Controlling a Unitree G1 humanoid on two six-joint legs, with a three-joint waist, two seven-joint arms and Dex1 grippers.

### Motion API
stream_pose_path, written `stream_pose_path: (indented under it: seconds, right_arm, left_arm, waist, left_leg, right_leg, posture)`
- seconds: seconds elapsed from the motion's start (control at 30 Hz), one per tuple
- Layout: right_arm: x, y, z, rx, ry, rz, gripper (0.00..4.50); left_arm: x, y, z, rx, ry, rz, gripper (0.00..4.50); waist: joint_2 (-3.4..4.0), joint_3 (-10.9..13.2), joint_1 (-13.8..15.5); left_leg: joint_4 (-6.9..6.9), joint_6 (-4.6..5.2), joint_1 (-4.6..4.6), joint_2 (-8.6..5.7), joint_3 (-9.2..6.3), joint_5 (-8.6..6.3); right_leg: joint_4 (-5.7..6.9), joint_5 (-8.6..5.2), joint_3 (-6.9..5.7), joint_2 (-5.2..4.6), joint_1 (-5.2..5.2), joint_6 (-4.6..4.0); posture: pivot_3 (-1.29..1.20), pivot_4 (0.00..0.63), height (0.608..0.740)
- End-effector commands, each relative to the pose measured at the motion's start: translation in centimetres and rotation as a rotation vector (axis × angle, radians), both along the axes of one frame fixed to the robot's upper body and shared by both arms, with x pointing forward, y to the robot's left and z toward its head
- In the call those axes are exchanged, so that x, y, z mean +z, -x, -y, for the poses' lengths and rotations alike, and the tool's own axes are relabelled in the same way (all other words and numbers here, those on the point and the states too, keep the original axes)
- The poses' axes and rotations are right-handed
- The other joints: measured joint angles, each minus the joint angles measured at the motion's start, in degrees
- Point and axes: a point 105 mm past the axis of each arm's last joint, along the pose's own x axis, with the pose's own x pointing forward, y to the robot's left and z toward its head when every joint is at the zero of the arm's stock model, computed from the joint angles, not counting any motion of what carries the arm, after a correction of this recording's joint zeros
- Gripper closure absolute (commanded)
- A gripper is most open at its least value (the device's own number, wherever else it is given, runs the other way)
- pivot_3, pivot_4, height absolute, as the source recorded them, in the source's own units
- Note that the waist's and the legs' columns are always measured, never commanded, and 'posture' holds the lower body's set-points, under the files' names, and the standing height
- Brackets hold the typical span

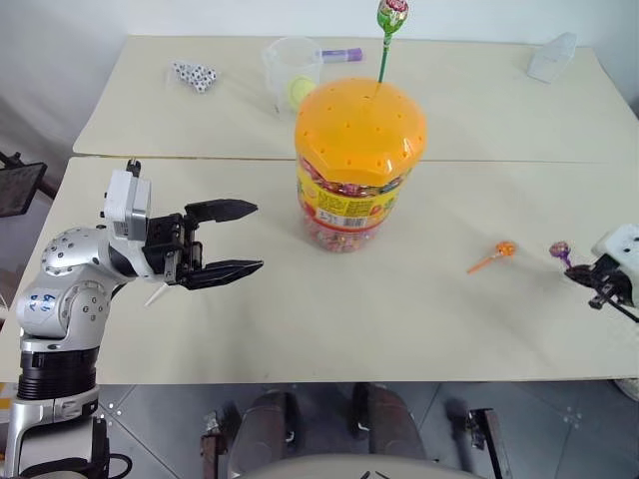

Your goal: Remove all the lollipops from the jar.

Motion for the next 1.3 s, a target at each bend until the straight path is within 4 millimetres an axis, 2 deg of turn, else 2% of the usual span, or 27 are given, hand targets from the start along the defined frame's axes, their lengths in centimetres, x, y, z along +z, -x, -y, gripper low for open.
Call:
stream_pose_path:
  seconds: [0.03, 0.1, 0.13, 0.27, 0.33, 0.43, 0.5, 0.57, 0.67, 0.8, 0.9, 1.03, 1.13, 1.3]
  right_arm:
    - [0.0, 0.2, -0.4, 0.023, -0.050, -0.003, 3.80]
    - [0.5, 0.2, -0.8, 0.052, -0.075, 0.017, 3.19]
    - [1.8, 0.0, -1.6, 0.096, -0.131, 0.062, 2.88]
    - [9.4, -0.8, -6.8, 0.334, -0.406, 0.321, 1.50]
    - [12.4, -0.7, -9.7, 0.455, -0.499, 0.409, 0.84]
    - [15.9, -0.9, -14.0, 0.591, -0.637, 0.492, 0.84]
    - [17.1, -0.9, -15.8, 0.644, -0.689, 0.508, 0.84]
    - [18.8, -2.0, -18.7, 0.696, -0.738, 0.557, 0.84]
    - [20.7, -4.7, -22.8, 0.700, -0.782, 0.604, 0.84]
    - [21.7, -6.7, -25.5, 0.688, -0.799, 0.607, 0.84]
    - [21.7, -7.0, -27.7, 0.732, -0.805, 0.563, 0.84]
    - [22.0, -7.3, -29.0, 0.746, -0.823, 0.538, 0.84]
    - [22.3, -7.3, -29.4, 0.759, -0.840, 0.538, 1.44]
    - [22.8, -7.2, -29.7, 0.777, -0.876, 0.549, 3.09]
  left_arm:
    - [0.5, 0.5, 0.0, -0.006, -0.010, 0.029, 0.25]
    - [0.7, 0.5, -0.1, 0.002, 0.004, 0.029, 0.25]
    - [1.0, 0.5, -0.2, 0.017, 0.029, 0.032, 0.25]
    - [2.9, 0.0, -1.3, 0.112, 0.205, 0.018, 0.25]
    - [3.7, -0.3, -2.2, 0.160, 0.302, -0.003, 0.25]
    - [4.6, -0.5, -3.9, 0.223, 0.436, -0.036, 0.25]
    - [4.8, -0.6, -4.5, 0.250, 0.474, -0.047, 0.25]
    - [4.8, -0.9, -5.0, 0.274, 0.498, -0.060, 0.25]
    - [4.3, -1.1, -4.7, 0.281, 0.481, -0.068, 0.25]
    - [4.2, -1.0, -4.0, 0.269, 0.474, -0.067, 0.25]
    - [4.3, -0.8, -3.9, 0.267, 0.475, -0.063, 0.25]
    - [4.6, -0.7, -4.0, 0.274, 0.484, -0.051, 0.25]
    - [5.0, -0.6, -4.0, 0.274, 0.498, -0.041, 0.25]
    - [5.2, -0.5, -3.9, 0.267, 0.500, -0.037, 0.25]
  waist:
    - [0.00, 0.00, 0.08]
    - [0.00, 0.00, 0.20]
    - [0.00, 0.00, 0.22]
    - [0.14, 0.01, 0.18]
    - [0.20, 0.01, 0.20]
    - [0.19, 0.01, 0.35]
    - [0.18, 0.01, 0.45]
    - [0.15, -0.01, 0.61]
    - [0.16, -0.01, 0.26]
    - [0.10, -0.04, 0.65]
    - [0.09, -0.05, 0.58]
    - [0.09, -0.05, 0.10]
    - [0.09, -0.05, 0.02]
    - [0.09, -0.05, -0.05]
  left_leg:
    - [0.01, 0.00, 0.01, 0.03, -0.03, 0.00]
    - [0.03, 0.00, 0.00, 0.12, -0.04, 0.00]
    - [0.04, -0.01, 0.00, 0.14, -0.04, 0.00]
    - [0.04, -0.02, 0.00, 0.24, -0.20, -0.01]
    - [0.05, -0.02, 0.02, 0.28, -0.19, -0.02]
    - [0.10, -0.12, 0.05, 0.40, -0.30, -0.07]
    - [0.13, -0.16, 0.04, 0.41, -0.34, -0.09]
    - [0.13, -0.18, -0.02, 0.36, -0.43, -0.11]
    - [0.16, -0.19, -0.03, 0.36, -0.31, -0.12]
    - [0.15, -0.22, -0.20, 0.37, -0.30, -0.13]
    - [0.15, -0.22, -0.50, 0.32, -0.14, -0.14]
    - [0.15, -0.22, -0.58, 0.31, 0.05, -0.14]
    - [0.16, -0.31, -0.56, 0.34, 0.11, -0.09]
    - [0.15, -0.33, -0.53, 0.40, 0.17, -0.07]
  right_leg:
    - [-0.01, 0.00, 0.02, 0.03, 0.01, 0.00]
    - [0.00, 0.00, 0.01, 0.09, 0.01, 0.00]
    - [0.00, 0.00, 0.02, 0.12, 0.01, -0.01]
    - [-0.09, 0.02, 0.12, 0.20, 0.01, -0.04]
    - [-0.07, 0.04, 0.16, 0.25, 0.00, -0.07]
    - [0.01, 0.09, 0.08, 0.34, 0.01, -0.14]
    - [0.03, 0.10, 0.06, 0.35, 0.00, -0.16]
    - [0.03, 0.10, 0.01, 0.32, 0.00, -0.16]
    - [0.03, 0.10, 0.08, 0.35, -0.05, -0.16]
    - [0.42, 0.10, 0.04, 0.36, -0.42, -0.17]
    - [0.42, 0.10, 0.00, 0.35, -0.70, -0.17]
    - [0.41, 0.10, -0.06, 0.41, -0.78, -0.17]
    - [0.45, 0.10, -0.03, 0.44, -0.78, -0.18]
    - [0.47, 0.10, 0.04, 0.44, -0.80, -0.19]
  posture:
    - [0.00, 0.150, 0.740]
    - [0.00, 0.150, 0.740]
    - [0.00, 0.150, 0.740]
    - [0.00, 0.150, 0.740]
    - [0.00, 0.150, 0.740]
    - [0.00, 0.150, 0.740]
    - [0.00, 0.150, 0.740]
    - [0.00, 0.150, 0.740]
    - [0.00, 0.150, 0.740]
    - [0.00, 0.150, 0.740]
    - [0.00, 0.150, 0.740]
    - [0.00, 0.150, 0.740]
    - [0.00, 0.150, 0.740]
    - [0.00, 0.150, 0.740]
